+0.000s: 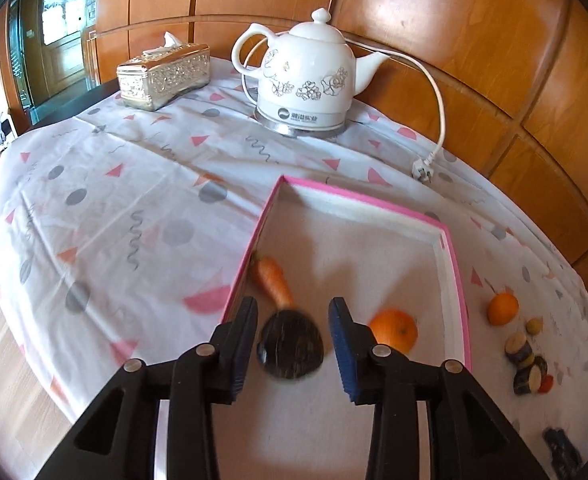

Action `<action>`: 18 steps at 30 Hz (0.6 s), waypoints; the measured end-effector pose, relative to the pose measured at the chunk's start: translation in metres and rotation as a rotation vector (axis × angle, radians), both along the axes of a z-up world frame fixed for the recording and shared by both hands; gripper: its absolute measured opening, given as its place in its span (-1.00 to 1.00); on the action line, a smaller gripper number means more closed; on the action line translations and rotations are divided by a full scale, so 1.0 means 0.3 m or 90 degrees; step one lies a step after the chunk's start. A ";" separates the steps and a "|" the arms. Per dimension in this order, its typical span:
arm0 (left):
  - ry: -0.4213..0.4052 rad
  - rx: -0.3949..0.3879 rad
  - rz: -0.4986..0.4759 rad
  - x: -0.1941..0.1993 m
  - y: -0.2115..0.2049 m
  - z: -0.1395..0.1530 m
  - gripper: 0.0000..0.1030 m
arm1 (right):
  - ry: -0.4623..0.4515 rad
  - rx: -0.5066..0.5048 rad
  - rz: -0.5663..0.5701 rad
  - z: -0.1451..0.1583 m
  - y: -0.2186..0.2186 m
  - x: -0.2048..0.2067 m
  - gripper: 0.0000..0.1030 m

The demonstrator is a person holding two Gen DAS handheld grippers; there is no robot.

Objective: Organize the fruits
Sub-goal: 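Carry the carrot with the left gripper into the tray beside the dark fruit and release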

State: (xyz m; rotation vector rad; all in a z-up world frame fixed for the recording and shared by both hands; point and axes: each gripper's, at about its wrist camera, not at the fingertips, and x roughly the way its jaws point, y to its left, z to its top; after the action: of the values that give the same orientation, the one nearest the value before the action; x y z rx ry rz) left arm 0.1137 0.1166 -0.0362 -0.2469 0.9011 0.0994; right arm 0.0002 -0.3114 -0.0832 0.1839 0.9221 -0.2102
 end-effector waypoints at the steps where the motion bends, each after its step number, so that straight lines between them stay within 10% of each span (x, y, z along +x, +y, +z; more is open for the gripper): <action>1: 0.002 0.001 -0.002 -0.019 -0.003 -0.004 -0.27 | 0.000 -0.001 0.000 0.001 0.000 0.000 0.15; 18: -0.006 -0.005 0.027 -0.262 0.008 -0.026 0.04 | -0.018 -0.024 0.066 0.049 0.085 0.077 0.14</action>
State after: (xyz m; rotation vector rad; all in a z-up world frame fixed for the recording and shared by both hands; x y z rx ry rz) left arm 0.0352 0.1190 -0.0441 -0.2738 0.8876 0.1346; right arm 0.0233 -0.2858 -0.0685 0.1030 0.8959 -0.1287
